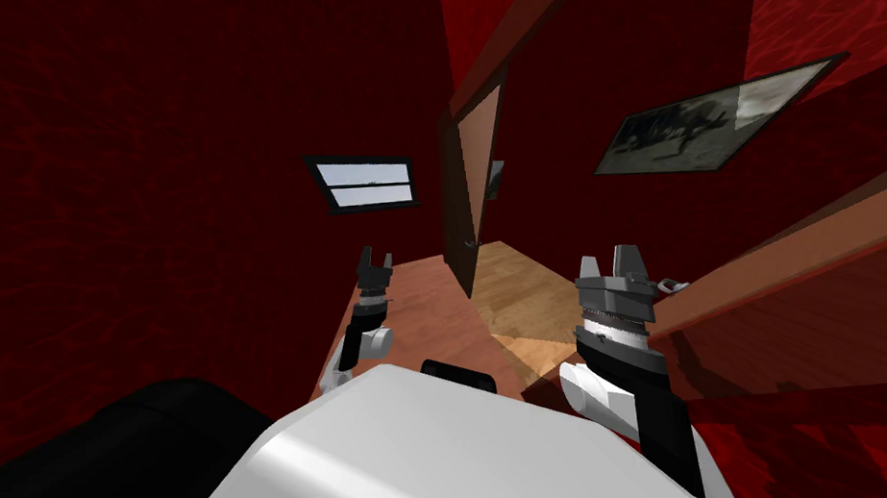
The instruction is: Push the door open
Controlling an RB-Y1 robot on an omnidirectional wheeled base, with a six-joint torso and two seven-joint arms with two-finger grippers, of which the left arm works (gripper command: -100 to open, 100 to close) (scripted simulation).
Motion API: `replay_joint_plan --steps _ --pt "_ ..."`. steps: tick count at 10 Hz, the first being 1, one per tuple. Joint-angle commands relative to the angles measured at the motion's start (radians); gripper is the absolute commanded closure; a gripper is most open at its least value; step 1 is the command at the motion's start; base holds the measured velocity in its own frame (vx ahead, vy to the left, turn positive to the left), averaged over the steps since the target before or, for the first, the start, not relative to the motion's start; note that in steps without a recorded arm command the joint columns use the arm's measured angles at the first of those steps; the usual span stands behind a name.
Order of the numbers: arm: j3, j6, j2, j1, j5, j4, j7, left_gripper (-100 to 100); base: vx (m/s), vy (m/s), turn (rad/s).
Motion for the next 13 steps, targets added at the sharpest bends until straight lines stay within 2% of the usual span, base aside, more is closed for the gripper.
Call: replay_joint_plan --steps 1,7,8,13 --pt "-0.007 -0.006 0.006 -0.012 -0.002 0.029 0.001 -100 0.049 0.012 -0.080" --pt "-0.032 -0.028 0.023 -0.057 -0.011 0.137 0.003 -100 0.090 0.042 -0.069" --pt "-0.040 -0.034 0.028 -0.071 -0.013 0.170 0.004 -100 0.094 0.044 -0.089" --pt "-0.064 -0.056 0.040 -0.115 -0.022 0.275 0.006 -100 0.093 0.046 -0.077"
